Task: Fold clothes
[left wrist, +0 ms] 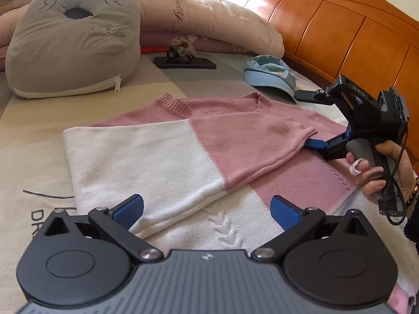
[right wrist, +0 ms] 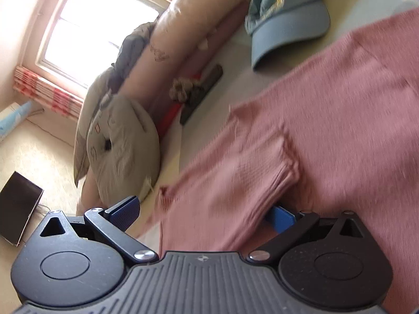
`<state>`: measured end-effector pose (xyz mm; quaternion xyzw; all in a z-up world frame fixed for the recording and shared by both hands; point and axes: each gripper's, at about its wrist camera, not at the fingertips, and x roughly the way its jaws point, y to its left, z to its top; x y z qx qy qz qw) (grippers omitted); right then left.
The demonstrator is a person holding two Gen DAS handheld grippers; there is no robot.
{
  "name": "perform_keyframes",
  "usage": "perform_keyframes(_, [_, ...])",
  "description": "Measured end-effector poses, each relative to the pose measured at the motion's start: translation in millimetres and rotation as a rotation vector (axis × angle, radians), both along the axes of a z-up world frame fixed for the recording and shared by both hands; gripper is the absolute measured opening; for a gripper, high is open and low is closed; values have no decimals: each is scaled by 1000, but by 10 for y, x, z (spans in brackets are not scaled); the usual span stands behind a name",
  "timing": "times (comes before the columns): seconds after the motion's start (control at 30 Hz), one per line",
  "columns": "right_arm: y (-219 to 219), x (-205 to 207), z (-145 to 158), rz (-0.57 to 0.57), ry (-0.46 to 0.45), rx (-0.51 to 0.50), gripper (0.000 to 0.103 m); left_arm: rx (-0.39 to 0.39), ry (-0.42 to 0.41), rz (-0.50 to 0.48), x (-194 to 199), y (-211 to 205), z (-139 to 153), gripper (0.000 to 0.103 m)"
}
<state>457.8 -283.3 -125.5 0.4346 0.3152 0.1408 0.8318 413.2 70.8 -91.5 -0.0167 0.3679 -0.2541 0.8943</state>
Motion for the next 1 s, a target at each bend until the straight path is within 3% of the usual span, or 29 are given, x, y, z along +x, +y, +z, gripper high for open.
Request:
perform_keyframes(0.27, [-68,74,-29,-8,-50,-3,101,-17,-26,-5,-29,18,45,102])
perform_keyframes(0.33, [-121,113,-53,-51,-32,15,88,-13,-28,-3,-32,14,50,102])
perform_keyframes(0.43, [-124,54,-77,-86,-19,55,86,-25,-34,-6,-37,31,66,102])
perform_keyframes(0.47, [-90,53,-81,-68,-22,10,85,-33,-32,-6,-31,38,62,102])
perform_keyframes(0.5, [-55,53,-84,-50,-25,-35,76,-41,-30,-6,-26,45,58,102])
perform_keyframes(0.53, [-35,60,-94,-44,-22,-74,55,-35,-30,-3,-25,41,56,102])
perform_keyframes(0.57, [-70,84,-132,-69,-3,-81,45,-28,-30,-1,-24,36,55,102])
perform_keyframes(0.6, [-144,96,-198,-94,17,-40,19,-22,-29,2,-23,32,53,102])
perform_keyframes(0.63, [-217,107,-263,-120,37,2,7,-19,-32,3,-30,30,57,102])
perform_keyframes(0.7, [-284,83,-309,-136,33,43,7,-29,-35,-2,-36,42,72,102])
perform_keyframes(1.0, [-175,-96,-145,-172,53,-40,10,-28,-41,2,-31,61,98,102])
